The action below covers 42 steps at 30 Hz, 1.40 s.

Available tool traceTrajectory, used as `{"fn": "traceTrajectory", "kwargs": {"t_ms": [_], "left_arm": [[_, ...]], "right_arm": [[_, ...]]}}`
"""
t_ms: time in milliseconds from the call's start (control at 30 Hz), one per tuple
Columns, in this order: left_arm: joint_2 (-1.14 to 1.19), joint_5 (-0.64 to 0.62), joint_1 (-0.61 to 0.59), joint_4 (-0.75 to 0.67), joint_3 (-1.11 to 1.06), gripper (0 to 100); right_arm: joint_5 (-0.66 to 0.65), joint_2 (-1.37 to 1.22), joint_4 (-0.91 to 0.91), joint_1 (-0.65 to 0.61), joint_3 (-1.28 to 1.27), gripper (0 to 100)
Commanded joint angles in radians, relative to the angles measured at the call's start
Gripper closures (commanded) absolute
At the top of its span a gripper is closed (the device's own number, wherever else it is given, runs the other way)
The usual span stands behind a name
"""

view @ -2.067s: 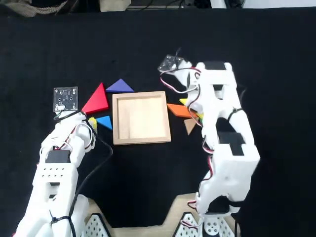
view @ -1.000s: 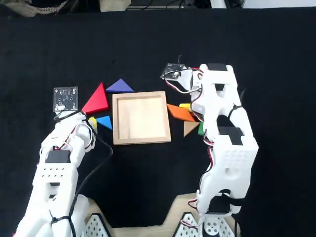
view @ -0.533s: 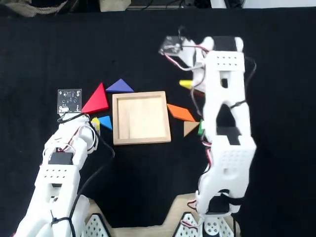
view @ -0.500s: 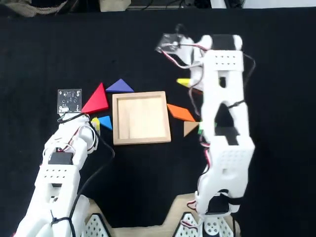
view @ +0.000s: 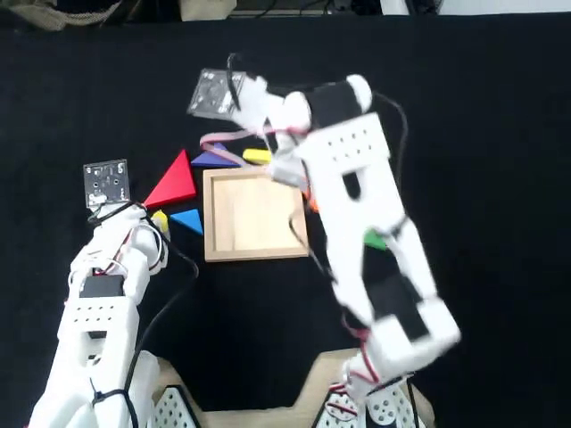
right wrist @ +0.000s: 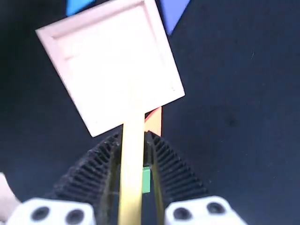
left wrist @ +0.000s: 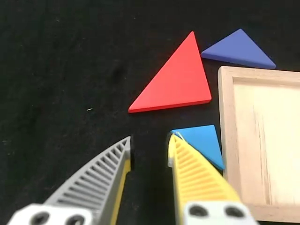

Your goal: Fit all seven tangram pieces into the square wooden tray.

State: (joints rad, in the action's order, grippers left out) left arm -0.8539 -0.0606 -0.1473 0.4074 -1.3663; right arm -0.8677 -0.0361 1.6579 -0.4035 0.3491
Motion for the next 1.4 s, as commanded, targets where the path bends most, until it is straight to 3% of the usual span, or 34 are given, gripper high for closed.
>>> {"fn": "traceTrajectory", "kwargs": {"t_ms": [0,233,367,667,900,1200,1367], "left_arm": [[-0.009,-0.009,0.015,-0.017,0.013,86],[-0.009,-0.009,0.015,-0.015,0.013,86],[-0.009,-0.009,0.007,-0.015,0.013,86],[-0.009,-0.009,0.007,-0.020,0.008,86],[-0.006,-0.009,0.007,-0.023,0.010,86],[-0.003,-0.009,0.008,-0.023,0.012,86],[0.000,-0.009,0.013,-0.023,0.013,86]], "right_arm": [[0.055,0.291,-0.193,-0.028,-0.326,98.8],[0.132,0.627,-0.875,-0.095,-1.075,98.8],[0.063,0.633,-1.082,-0.160,-1.270,98.8],[-0.058,0.599,-1.301,-0.169,-1.356,98.8],[-0.219,0.357,-1.473,-0.163,-1.357,98.8],[-0.235,0.213,-1.602,-0.137,-1.365,98.0],[-0.232,0.208,-1.542,-0.140,-1.365,79.6]]}}
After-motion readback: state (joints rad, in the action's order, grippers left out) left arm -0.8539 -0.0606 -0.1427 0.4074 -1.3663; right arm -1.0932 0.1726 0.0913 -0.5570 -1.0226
